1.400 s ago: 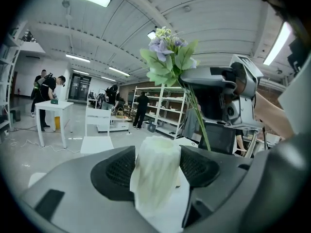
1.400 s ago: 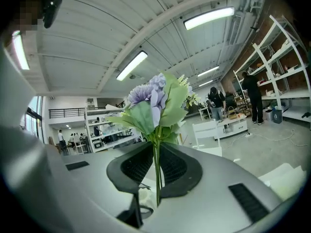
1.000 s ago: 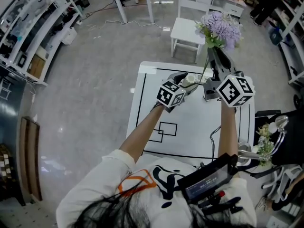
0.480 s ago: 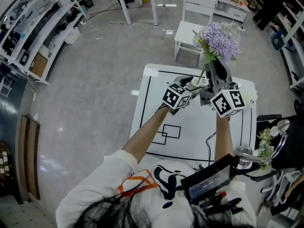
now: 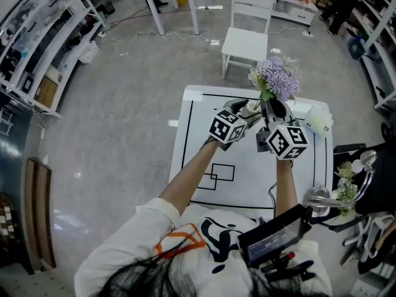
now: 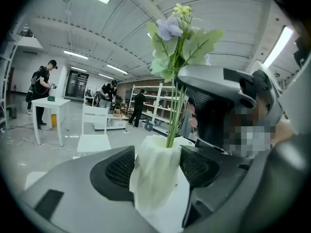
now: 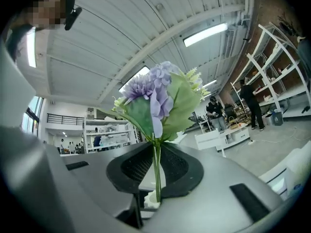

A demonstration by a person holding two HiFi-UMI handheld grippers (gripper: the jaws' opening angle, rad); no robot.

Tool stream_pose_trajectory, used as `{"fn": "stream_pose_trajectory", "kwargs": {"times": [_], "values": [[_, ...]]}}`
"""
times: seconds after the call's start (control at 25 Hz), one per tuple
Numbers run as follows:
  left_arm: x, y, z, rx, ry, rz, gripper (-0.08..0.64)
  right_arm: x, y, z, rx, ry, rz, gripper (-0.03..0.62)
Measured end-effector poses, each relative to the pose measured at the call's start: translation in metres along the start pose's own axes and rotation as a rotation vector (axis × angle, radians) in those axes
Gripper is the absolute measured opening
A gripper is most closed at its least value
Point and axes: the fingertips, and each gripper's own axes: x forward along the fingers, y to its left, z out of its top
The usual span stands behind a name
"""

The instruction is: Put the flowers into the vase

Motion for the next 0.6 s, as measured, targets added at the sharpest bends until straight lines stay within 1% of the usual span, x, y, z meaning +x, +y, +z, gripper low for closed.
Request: {"fn": "stream_pose_trajectory", "kwargs": {"times": [0.16,0.24,0.32,0.4,0.44,0.6], "values": [[0.000,0.000,-0.001,0.000,-0.001,-0.004,0.287,0.001,-0.001,-0.027,-0.032,0.105,-0.012,0.049],[0.000,0.000,-0.001,-0.001,-0.001,-0.005,0.287,0.000,-0.001,-0.038,-0.065,0.165,-0.027,0.058],[0.000,0.000,0.000,-0.001,-0.002,-0.005,0.285,-0.001,-0.001,-0.052,-0.123,0.251,-0.042,0.084],[0.000,0.000,0.000,-0.001,-0.002,-0.006,0.287,-0.003,0.001,-0.065,-0.177,0.335,-0.038,0.176],[0.000,0.000,0.000,0.000,-0.002,-0.006,0.287,-0.005,0.002,-0.070,-0.186,0.357,-0.038,0.191],[0.000,0.001,0.000,-0.001,-0.008,-0.010,0.287,-0.013,-0.003,-0.073,-0.134,0.367,-0.081,0.199]]}}
